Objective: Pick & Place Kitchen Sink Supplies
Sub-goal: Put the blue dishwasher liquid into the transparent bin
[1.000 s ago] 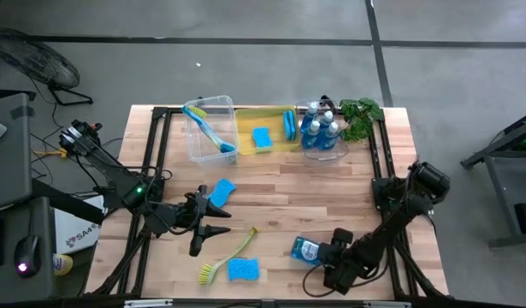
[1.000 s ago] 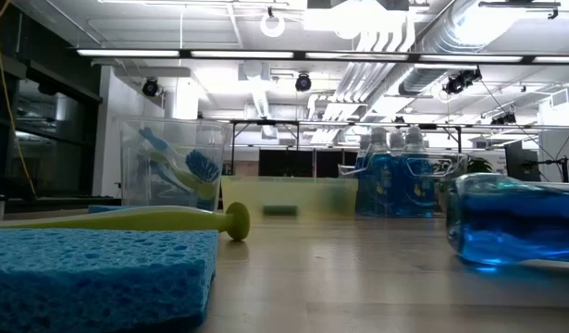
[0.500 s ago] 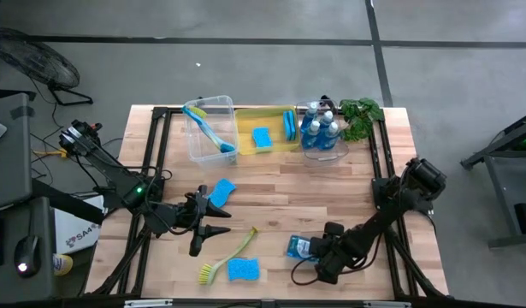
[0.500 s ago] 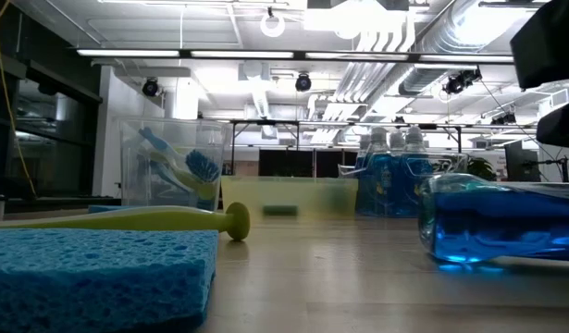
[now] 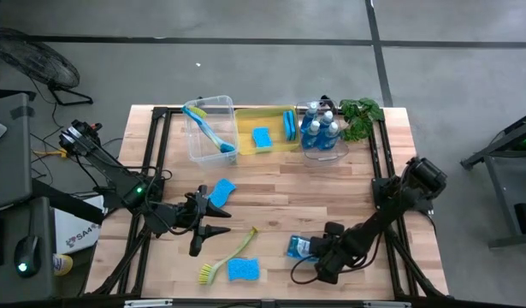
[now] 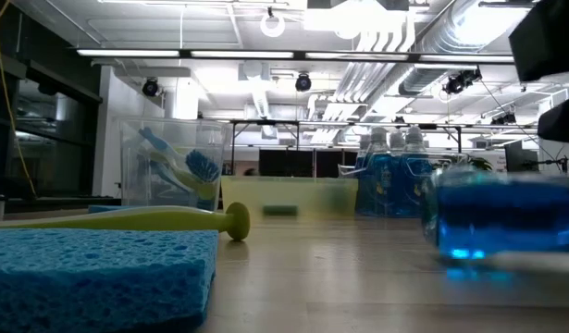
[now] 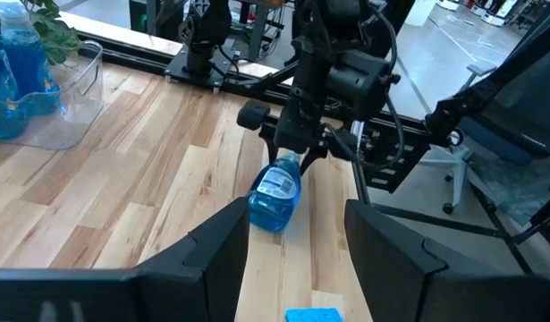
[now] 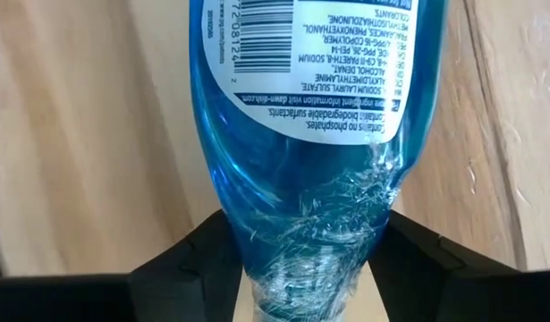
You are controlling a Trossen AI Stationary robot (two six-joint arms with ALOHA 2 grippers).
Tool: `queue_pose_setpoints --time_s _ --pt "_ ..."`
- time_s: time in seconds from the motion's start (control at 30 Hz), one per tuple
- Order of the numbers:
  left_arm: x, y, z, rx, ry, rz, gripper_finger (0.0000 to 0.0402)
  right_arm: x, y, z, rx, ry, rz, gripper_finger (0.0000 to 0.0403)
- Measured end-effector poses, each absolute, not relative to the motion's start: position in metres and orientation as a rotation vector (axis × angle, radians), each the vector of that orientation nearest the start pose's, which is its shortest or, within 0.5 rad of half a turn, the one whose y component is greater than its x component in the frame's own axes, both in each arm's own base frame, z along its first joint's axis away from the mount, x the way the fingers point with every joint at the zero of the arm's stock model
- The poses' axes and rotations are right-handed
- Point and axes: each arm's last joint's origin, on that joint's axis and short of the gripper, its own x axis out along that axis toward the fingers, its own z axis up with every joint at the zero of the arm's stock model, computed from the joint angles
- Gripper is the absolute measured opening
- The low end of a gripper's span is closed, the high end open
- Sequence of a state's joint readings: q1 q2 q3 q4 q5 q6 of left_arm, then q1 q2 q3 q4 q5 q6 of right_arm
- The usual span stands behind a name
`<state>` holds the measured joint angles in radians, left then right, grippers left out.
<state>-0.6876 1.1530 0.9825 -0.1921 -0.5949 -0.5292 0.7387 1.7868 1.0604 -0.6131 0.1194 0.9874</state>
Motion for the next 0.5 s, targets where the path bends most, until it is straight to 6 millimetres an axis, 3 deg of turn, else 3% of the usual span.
queue_pose_setpoints --time_s 0.27,0.5 --pt "0.204 -0.146 0.330 -0.311 0.305 -0.012 0.0182 0.232 0.204 0.187 0.429 1.268 -0.142 0.0193" --pt "0.204 -0.146 0.330 -0.309 0.303 -0.013 0.0182 0.229 0.177 0.235 0.686 1.118 -0.215 0.0193"
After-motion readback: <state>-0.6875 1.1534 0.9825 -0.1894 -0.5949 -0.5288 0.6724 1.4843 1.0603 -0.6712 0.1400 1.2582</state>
